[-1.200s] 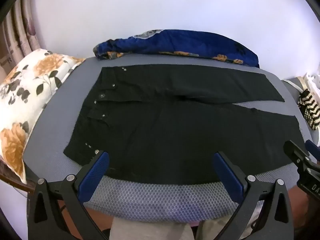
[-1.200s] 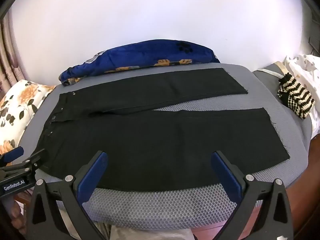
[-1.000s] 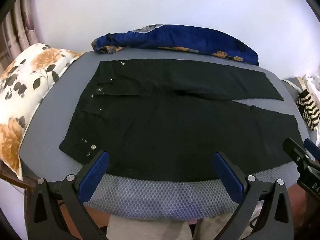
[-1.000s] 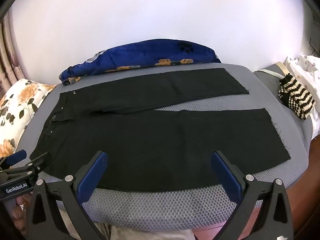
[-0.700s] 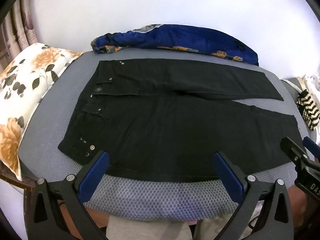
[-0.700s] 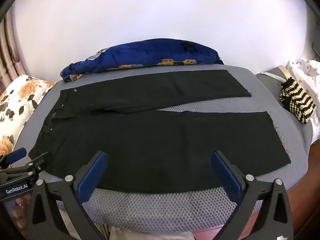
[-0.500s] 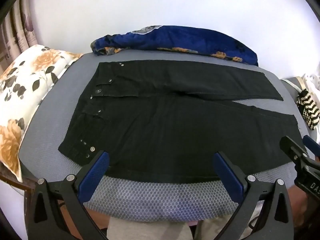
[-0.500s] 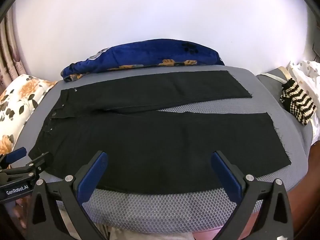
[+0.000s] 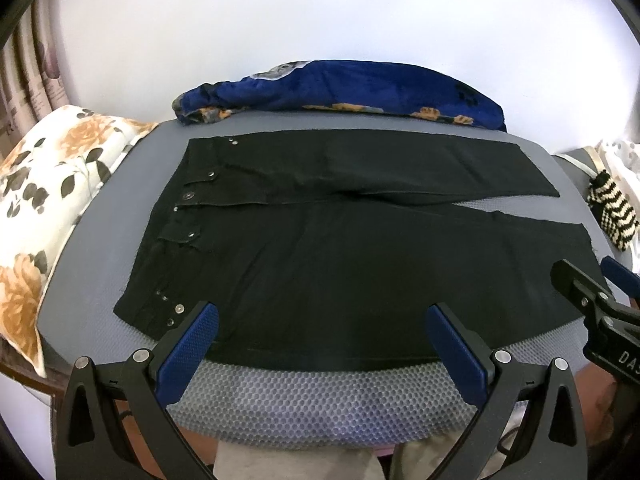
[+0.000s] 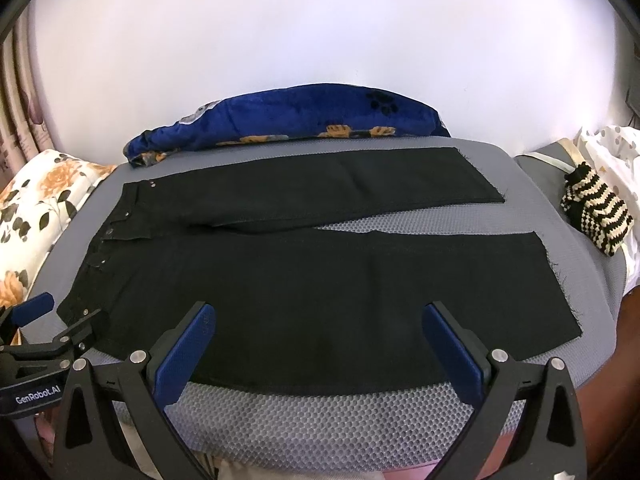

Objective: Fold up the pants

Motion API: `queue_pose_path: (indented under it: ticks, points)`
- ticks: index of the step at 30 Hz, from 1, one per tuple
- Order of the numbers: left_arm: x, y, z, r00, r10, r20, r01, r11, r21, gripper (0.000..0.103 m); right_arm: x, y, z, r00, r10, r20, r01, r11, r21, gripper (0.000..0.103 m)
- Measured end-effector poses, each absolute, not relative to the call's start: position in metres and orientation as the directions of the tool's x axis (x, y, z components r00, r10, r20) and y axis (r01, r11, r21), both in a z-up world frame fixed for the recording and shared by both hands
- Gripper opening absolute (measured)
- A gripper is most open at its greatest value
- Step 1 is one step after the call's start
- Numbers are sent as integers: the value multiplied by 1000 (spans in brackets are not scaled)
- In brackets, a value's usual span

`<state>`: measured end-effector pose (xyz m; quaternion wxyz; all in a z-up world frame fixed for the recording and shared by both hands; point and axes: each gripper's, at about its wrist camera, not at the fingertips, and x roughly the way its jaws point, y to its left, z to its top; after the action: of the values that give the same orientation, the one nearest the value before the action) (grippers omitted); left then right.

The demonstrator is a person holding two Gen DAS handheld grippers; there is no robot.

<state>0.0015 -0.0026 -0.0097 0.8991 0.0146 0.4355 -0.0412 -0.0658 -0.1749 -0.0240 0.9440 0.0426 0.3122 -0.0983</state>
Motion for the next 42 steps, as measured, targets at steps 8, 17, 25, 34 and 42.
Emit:
queue_pose_path:
  ticks: [8, 17, 25, 34, 42]
  points:
    - [3, -5, -12, 612, -40, -790, 79, 997, 11, 103, -65, -182, -26, 779, -166, -605, 229, 973, 28, 103]
    - [-1, -7, -12, 620, -15, -784, 70, 997, 36, 103, -64, -182, -28, 775, -168, -610, 228, 973, 22, 103]
    - [3, -5, -12, 603, 2, -798, 58, 997, 46, 103, -64, -181, -28, 774, -180, -607, 239, 971, 16, 103]
    - [4, -4, -16, 595, 15, -804, 48, 997, 53, 103, -63, -181, -28, 769, -186, -611, 243, 970, 12, 103]
    - [4, -3, -16, 594, 17, -804, 46, 997, 55, 103, -63, -182, -29, 767, -190, -613, 252, 968, 14, 103]
